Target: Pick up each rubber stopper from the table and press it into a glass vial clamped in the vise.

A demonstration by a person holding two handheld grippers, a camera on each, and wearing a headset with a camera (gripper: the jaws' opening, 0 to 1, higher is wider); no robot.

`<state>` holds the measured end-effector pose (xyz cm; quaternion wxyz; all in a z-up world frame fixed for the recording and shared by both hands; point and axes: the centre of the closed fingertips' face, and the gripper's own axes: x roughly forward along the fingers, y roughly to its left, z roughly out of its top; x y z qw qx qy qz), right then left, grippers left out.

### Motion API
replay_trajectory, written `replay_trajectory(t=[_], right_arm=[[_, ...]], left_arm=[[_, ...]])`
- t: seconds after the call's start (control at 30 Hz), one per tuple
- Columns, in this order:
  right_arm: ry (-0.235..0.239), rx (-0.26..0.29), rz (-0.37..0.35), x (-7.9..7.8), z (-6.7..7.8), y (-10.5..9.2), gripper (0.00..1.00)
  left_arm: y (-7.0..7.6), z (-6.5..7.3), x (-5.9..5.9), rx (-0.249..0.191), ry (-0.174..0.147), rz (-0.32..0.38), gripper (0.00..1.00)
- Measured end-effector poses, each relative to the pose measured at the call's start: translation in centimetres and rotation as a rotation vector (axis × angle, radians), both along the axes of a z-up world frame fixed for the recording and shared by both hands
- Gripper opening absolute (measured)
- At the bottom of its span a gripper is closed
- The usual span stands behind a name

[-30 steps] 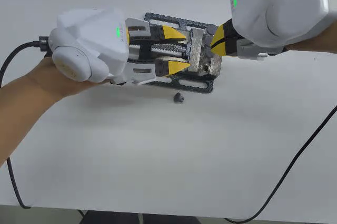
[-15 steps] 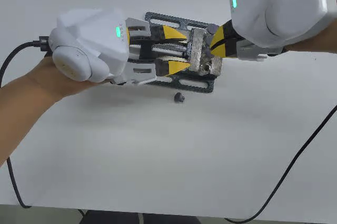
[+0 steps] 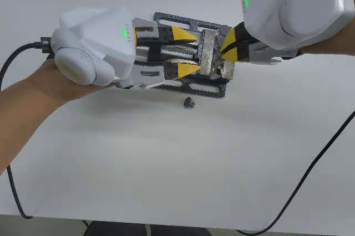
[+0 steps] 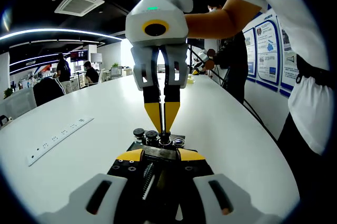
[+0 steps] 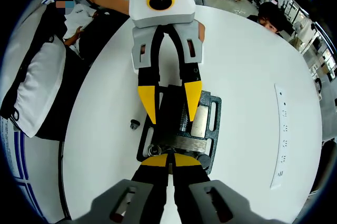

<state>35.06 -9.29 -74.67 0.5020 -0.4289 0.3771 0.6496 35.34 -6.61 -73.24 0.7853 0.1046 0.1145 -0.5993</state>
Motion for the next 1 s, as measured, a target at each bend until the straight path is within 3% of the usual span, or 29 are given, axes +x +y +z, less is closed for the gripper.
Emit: replay_trajectory(t=[1.0], right_arm=[[0.011, -0.035, 0.007, -0.13, -0.23, 0.31, 0.02]], left_arm=[[-0.02, 0.09, 0.1, -0.004, 0.0, 0.002, 0.2]])
